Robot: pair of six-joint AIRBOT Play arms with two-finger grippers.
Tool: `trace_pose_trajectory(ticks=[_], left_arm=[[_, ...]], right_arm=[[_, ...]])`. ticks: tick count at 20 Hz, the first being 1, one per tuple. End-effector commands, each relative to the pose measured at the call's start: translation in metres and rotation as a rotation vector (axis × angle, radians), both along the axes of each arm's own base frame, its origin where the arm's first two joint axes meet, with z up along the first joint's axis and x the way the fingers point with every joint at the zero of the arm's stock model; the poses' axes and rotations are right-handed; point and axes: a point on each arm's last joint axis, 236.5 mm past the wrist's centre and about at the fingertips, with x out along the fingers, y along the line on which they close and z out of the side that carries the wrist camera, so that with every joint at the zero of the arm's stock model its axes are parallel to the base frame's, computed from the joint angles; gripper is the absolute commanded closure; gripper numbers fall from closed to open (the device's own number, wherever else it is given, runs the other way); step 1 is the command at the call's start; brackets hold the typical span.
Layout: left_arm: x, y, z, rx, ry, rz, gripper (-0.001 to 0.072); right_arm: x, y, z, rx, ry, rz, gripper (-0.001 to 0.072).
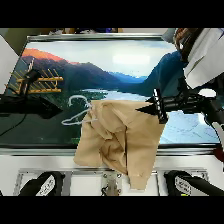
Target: Fold the clothes and pants, and hang the long-sleeved shirts on hangers.
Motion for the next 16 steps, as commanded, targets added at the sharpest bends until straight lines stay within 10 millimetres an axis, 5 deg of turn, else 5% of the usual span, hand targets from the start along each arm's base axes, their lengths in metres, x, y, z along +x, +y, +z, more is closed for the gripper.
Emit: trace_pose_trajectory(ticks=[1,2,3,4,7,11,16], left_arm=[[0.005,0.04,0.04,-0.065,-0.069,0.339,0.0301],[0.002,0.043,0.047,-0.098,-0.053,0.409,0.0299],[-0.003,0.042,0.052,-0.133,-0.032,0.464,0.0191],[-0.007,0.039,0.055,-0.167,-0.008,0.504,-0.0013],[-0.016,0.018,0.063,-0.224,0.029,0.524,-0.0013],[-0.023,-0.039,0.067,-0.306,0.107,0.487,-0.0013],[-0.025,-0.128,0.031,-0.378,0.131,0.439,-0.0013]], right_arm=[[0.014,-0.017,0.028,0.068,0.005,-0.103,0.0686],[0.014,-0.022,0.033,0.066,-0.002,-0.122,0.0686],[0.013,-0.025,0.037,0.066,-0.003,-0.134,0.0686],[0.012,-0.028,0.04,0.063,-0.003,-0.145,0.0686],[0.017,-0.029,0.045,0.053,-0.011,-0.191,0.0686],[0.027,-0.031,0.046,0.049,0.001,-0.245,0.0685],[0.025,-0.031,0.051,0.052,0.024,-0.258,0.0685]])
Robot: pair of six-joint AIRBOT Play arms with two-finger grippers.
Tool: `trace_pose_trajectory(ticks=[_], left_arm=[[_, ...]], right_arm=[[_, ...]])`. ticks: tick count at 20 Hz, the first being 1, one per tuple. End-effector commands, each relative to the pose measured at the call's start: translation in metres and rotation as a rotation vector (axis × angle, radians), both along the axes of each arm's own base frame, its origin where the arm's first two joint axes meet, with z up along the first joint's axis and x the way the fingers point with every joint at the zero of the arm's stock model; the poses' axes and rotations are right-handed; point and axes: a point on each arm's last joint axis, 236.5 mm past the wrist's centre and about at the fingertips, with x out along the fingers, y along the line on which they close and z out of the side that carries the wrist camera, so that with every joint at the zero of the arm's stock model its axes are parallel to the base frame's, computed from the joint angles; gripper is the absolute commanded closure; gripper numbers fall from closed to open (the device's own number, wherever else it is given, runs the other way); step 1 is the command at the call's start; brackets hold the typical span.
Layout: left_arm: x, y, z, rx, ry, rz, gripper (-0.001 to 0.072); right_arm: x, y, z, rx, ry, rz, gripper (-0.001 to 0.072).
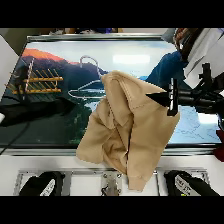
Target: Fold the clothes and pants, and hang the long-sleeved shirts on hangers.
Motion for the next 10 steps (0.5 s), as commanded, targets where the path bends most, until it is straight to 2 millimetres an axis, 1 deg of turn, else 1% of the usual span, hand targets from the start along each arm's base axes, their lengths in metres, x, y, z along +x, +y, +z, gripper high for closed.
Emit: trace_pose_trajectory(ticks=[1,3,4,5,7,10], left_arm=[[-0.003,-0.064,-0.019,-0.1,-0.017,0.001,-0.0013],[-0.009,-0.095,-0.031,-0.139,-0.002,-0.026,-0.0013],[-0.012,-0.107,-0.038,-0.139,0.008,-0.05,-0.0013],[-0.011,-0.115,-0.044,-0.135,0.018,-0.063,-0.0013],[-0.004,-0.127,-0.049,-0.13,0.037,-0.074,-0.0013],[0.008,-0.136,-0.046,-0.126,0.045,-0.079,-0.0013]], right_arm=[[0.0,-0.001,0.006,0.0,0.007,-0.023,0.0685],[0.0,-0.001,0.01,0.0,0.008,-0.042,0.0685],[-0.001,-0.001,0.011,0.0,0.005,-0.04,0.0685],[-0.002,-0.001,0.013,0.0,0.006,-0.042,0.0685],[-0.004,0.0,0.015,0.0,0.001,-0.042,0.0685],[-0.005,0.0,0.017,-0.002,-0.005,-0.042,0.0685]])
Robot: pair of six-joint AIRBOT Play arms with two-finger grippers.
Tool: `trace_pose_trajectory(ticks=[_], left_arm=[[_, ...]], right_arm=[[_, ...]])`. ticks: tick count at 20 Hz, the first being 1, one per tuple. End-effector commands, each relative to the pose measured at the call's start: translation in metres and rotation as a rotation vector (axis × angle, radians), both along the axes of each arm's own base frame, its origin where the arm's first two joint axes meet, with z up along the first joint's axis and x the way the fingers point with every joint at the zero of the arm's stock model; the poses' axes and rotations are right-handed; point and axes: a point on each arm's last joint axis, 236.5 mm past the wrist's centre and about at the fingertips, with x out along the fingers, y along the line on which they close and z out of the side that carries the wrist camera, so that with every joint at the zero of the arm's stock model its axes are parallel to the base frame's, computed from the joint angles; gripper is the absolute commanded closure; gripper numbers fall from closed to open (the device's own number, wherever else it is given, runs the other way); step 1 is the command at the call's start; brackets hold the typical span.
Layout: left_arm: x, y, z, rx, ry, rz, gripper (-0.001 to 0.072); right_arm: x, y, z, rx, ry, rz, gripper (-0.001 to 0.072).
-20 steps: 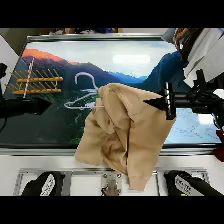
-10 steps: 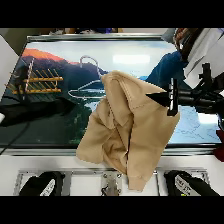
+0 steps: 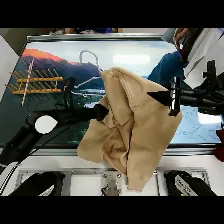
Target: Fold the clothes and pants, and hang the long-sleeved shirts on hangers.
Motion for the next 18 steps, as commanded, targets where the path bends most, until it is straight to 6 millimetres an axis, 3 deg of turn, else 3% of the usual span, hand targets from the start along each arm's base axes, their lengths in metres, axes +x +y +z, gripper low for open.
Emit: trace_pose_trajectory(ticks=[1,5,6,7,8,9,10,11,14,18], left_arm=[[0.008,-0.015,-0.005,-0.002,0.02,-0.006,-0.0013],[-0.001,-0.02,-0.023,0.03,0.078,-0.038,-0.0013],[-0.004,-0.024,-0.023,0.031,0.072,-0.051,0.0015],[-0.008,-0.028,-0.023,0.033,0.069,-0.065,0.0103],[-0.011,-0.031,-0.024,0.041,0.066,-0.078,0.0113],[-0.013,-0.03,-0.027,0.042,0.074,-0.078,0.0236],[-0.015,-0.028,-0.033,0.052,0.083,-0.079,0.0542],[-0.015,-0.024,-0.04,0.061,0.098,-0.071,0.0684],[-0.012,0.0,-0.053,0.093,0.16,-0.035,0.0685],[0.007,0.05,-0.044,0.145,0.125,0.048,0.0685]], right_arm=[[-0.001,0.0,0.003,0.0,-0.003,-0.003,0.0685],[-0.001,0.0,0.002,-0.001,-0.003,-0.003,0.0685],[-0.001,0.0,0.002,-0.001,-0.003,-0.003,0.0685],[-0.001,0.0,0.002,-0.001,-0.003,-0.003,0.0685],[-0.001,0.0,0.002,-0.001,-0.003,-0.003,0.0685],[-0.001,0.0,0.003,-0.001,-0.003,-0.003,0.0685],[-0.001,0.0,0.003,-0.001,-0.004,-0.003,0.0685],[-0.002,0.0,0.003,-0.001,-0.004,-0.003,0.0685],[-0.005,0.001,0.007,-0.002,-0.015,-0.003,0.0685],[-0.013,0.002,0.017,0.065,0.181,-0.028,0.0685]])
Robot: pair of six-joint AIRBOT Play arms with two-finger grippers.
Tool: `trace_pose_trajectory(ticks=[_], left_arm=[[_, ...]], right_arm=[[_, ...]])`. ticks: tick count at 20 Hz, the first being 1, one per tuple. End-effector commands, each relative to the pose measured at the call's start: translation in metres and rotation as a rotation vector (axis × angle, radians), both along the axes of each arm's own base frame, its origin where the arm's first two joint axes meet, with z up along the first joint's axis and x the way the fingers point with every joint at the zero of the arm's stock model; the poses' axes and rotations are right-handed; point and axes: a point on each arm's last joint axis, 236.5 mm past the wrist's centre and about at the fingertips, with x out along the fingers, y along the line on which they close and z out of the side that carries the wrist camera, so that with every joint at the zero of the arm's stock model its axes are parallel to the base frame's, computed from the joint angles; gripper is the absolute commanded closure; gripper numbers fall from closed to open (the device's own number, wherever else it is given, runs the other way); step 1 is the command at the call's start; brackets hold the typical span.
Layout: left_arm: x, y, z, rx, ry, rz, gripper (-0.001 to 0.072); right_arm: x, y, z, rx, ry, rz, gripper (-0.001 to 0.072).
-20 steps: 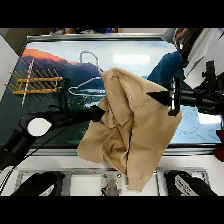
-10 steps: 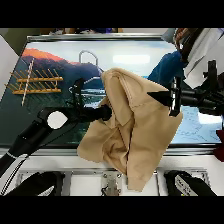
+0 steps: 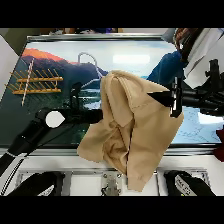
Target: Fold the clothes and pants, and hang the long-sleeved shirts on hangers.
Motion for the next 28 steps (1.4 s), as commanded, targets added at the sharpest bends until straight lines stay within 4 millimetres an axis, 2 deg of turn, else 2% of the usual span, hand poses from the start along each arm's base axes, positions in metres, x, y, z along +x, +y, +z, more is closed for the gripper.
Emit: trace_pose_trajectory(ticks=[1,4,7,9,11,16,20,24,28], left_arm=[[0.01,0.049,0.002,0.076,-0.014,0.066,0.0685],[0.012,0.093,0.004,0.134,0.002,0.14,0.0685],[0.016,0.116,0.007,0.145,0.002,0.187,0.0685],[0.02,0.124,0.008,0.144,0.003,0.215,0.0685],[0.021,0.122,0.009,0.135,0.0,0.214,0.0685],[0.022,0.099,0.012,0.123,-0.043,0.162,0.0685],[0.024,0.097,-0.004,0.138,0.004,0.153,0.0684],[0.029,0.098,-0.013,0.143,0.02,0.161,0.0685],[0.038,0.108,-0.001,0.146,-0.013,0.187,0.0685]], right_arm=[[-0.006,0.001,0.009,0.051,0.138,-0.02,0.0685],[-0.01,0.001,0.02,0.051,0.113,-0.047,0.0687],[-0.011,0.0,0.031,0.058,0.097,-0.093,0.0688],[-0.016,0.001,0.036,0.066,0.108,-0.094,0.0688],[-0.02,0.003,0.039,0.071,0.113,-0.091,0.0688],[-0.018,0.009,0.053,0.122,0.108,-0.106,0.0689],[-0.021,0.012,0.076,0.221,0.1,-0.087,0.0689],[-0.023,0.012,0.077,0.236,0.141,-0.085,0.0689],[-0.024,0.013,0.07,0.218,0.184,-0.088,0.0689]])
